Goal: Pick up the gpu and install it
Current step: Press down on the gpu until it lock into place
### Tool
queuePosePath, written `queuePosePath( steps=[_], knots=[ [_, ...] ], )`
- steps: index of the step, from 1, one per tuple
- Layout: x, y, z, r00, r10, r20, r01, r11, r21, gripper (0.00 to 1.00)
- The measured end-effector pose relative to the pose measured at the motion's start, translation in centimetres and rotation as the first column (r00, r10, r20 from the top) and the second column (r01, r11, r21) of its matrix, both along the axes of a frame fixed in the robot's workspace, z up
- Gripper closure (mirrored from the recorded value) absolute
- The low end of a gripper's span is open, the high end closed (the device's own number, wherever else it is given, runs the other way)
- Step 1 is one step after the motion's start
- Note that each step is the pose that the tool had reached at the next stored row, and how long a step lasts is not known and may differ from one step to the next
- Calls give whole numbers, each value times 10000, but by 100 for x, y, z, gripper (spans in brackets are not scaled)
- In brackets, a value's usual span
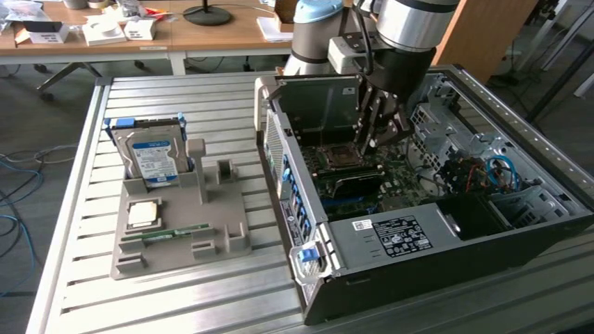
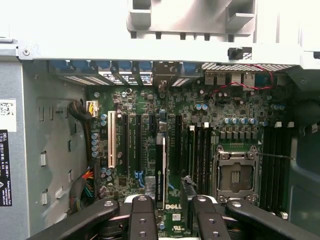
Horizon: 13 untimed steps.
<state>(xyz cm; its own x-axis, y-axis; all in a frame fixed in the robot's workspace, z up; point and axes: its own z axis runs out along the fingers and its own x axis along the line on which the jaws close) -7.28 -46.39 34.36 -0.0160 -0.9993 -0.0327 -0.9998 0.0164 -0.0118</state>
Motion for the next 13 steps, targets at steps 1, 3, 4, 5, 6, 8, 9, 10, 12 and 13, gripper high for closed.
queuePosePath(
  steps=[1,3,4,5,6,8,9,10,12,13],
  knots=[
    [0,0,0,10000,0,0,0,10000,0,66],
    [0,0,0,10000,0,0,0,10000,0,66],
    [0,0,0,10000,0,0,0,10000,0,66],
    [0,0,0,10000,0,0,0,10000,-1,66],
    [0,0,0,10000,0,0,0,10000,0,66],
    [0,0,0,10000,0,0,0,10000,0,67],
    [0,0,0,10000,0,0,0,10000,0,74],
    [0,0,0,10000,0,0,0,10000,0,74],
    [0,0,0,10000,0,0,0,10000,0,80],
    [0,0,0,10000,0,0,0,10000,0,86]
  ],
)
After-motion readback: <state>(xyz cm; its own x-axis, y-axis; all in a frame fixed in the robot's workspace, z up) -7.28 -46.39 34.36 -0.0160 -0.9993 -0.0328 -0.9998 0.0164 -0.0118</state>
